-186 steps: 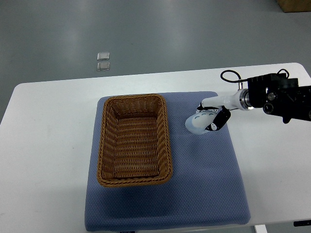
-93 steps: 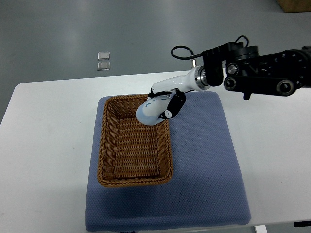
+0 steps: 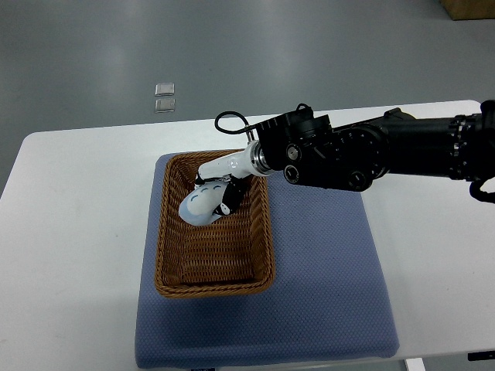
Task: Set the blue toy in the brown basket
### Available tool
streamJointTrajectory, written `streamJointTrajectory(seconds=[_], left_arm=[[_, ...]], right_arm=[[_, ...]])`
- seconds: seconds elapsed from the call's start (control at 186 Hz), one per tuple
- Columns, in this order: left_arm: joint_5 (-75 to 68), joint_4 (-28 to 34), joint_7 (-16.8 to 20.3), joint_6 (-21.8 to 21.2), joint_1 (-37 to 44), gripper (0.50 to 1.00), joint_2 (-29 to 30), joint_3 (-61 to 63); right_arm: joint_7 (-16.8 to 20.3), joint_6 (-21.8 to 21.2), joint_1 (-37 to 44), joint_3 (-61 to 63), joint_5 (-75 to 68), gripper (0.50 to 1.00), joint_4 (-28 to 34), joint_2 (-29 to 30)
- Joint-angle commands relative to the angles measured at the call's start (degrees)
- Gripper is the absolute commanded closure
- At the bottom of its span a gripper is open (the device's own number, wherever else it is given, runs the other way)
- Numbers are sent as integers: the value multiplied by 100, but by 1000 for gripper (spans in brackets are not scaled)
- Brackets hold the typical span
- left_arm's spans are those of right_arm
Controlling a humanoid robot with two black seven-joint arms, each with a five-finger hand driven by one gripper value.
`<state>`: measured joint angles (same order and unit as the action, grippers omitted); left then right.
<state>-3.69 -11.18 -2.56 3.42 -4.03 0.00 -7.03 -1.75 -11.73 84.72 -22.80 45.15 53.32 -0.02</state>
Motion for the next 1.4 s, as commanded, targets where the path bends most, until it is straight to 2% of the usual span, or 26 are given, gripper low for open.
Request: streamJointTrajectory(seconds=[0.0, 0.129, 0.172, 0.193, 0.274, 0.569, 0.767, 0.955, 1.126, 1.261, 1.395], left_arm=[[0, 2, 1, 1, -1, 500, 0, 0], [0, -7, 1, 1, -1, 500, 0, 9], [0, 2, 1, 1, -1, 500, 0, 9], [0, 2, -7, 1, 8, 500, 0, 9], [0, 2, -7, 1, 8, 500, 0, 0], [0, 11, -7, 1, -1, 500, 0, 9], [0, 11, 1, 1, -1, 500, 0, 18], [0, 11, 1, 1, -1, 500, 0, 18], [0, 2, -7, 1, -1, 500, 0, 9], [0, 2, -7, 1, -1, 500, 0, 44], [0, 2, -7, 1, -1, 500, 0, 44]], right_arm=[[0, 74, -87, -14, -59, 834, -41, 2], [0, 83, -148, -5, -68, 707, -111, 2], [0, 83, -184, -5, -59, 679, -138, 2], [0, 83, -219, -5, -68, 642, -155, 2], [0, 83, -228, 65, -76, 597, -164, 2], [-18, -14, -34, 979, -586, 589, -190, 2], [-79, -40, -219, 2174, -1351, 589, -199, -648], [-97, -40, -1448, 3764, -1957, 589, -682, -1140], [-211, -66, -2847, 5813, -2239, 589, -894, -1123], [-571, -479, -3883, 7351, -2792, 589, -981, -1044], [-607, -875, -4358, 7571, -3100, 587, -1192, -850]])
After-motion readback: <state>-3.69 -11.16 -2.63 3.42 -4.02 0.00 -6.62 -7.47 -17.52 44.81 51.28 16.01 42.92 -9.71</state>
